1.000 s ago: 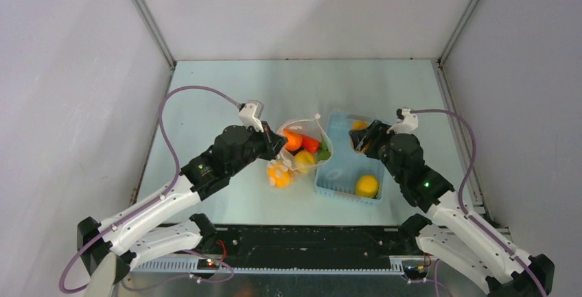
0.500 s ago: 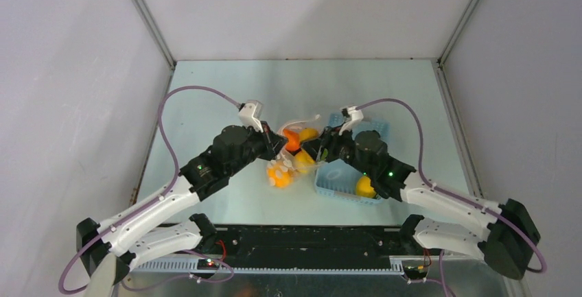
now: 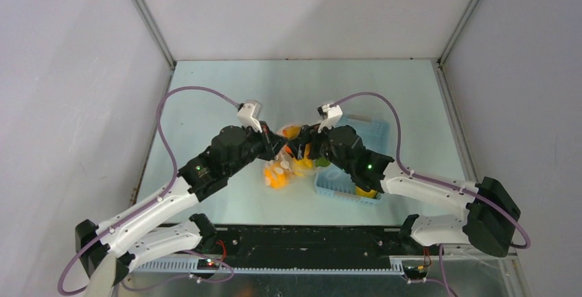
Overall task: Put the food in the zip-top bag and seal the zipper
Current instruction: Place the fake vegetable in the zipper food storage bag.
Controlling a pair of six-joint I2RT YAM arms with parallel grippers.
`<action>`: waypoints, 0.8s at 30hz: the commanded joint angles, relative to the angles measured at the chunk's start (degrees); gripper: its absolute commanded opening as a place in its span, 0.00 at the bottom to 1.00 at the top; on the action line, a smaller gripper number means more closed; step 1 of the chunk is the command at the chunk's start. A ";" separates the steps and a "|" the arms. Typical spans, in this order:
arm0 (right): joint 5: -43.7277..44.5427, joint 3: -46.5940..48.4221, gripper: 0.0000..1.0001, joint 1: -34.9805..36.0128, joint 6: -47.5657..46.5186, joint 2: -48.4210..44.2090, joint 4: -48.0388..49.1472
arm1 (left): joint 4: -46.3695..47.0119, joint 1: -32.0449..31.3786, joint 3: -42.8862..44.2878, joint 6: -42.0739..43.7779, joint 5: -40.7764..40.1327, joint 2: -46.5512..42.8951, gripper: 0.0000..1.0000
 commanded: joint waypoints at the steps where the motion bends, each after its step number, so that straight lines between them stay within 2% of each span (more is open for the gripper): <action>1: 3.59 2.87 0.81 0.81 -3.90 -1.30 -1.82 | 2.12 0.22 0.43 -0.44 0.03 -0.87 0.00; 5: 6.34 2.87 0.95 1.01 -4.91 -5.01 -6.13 | 2.14 0.23 0.71 -0.15 -0.22 -0.76 0.00; 7: 7.91 2.87 0.99 1.04 -5.63 -7.08 -8.29 | 2.21 0.18 0.86 0.11 -0.30 -0.56 0.00; 12: 9.20 2.79 0.99 0.99 -6.18 -11.73 -14.35 | 1.97 0.18 1.11 0.21 -0.66 -0.22 0.00; 17: 15.16 2.79 0.99 0.83 -4.67 -15.55 -21.75 | 1.27 0.19 0.84 0.38 -1.44 -1.04 0.00; 20: 19.85 2.82 0.99 -0.17 0.79 -17.36 -27.03 | 1.34 0.20 0.55 0.53 -1.71 -1.57 0.00; 24: 21.23 2.82 0.99 -3.31 5.18 -19.60 -35.68 | 0.72 0.19 0.64 0.73 -2.22 -1.84 0.00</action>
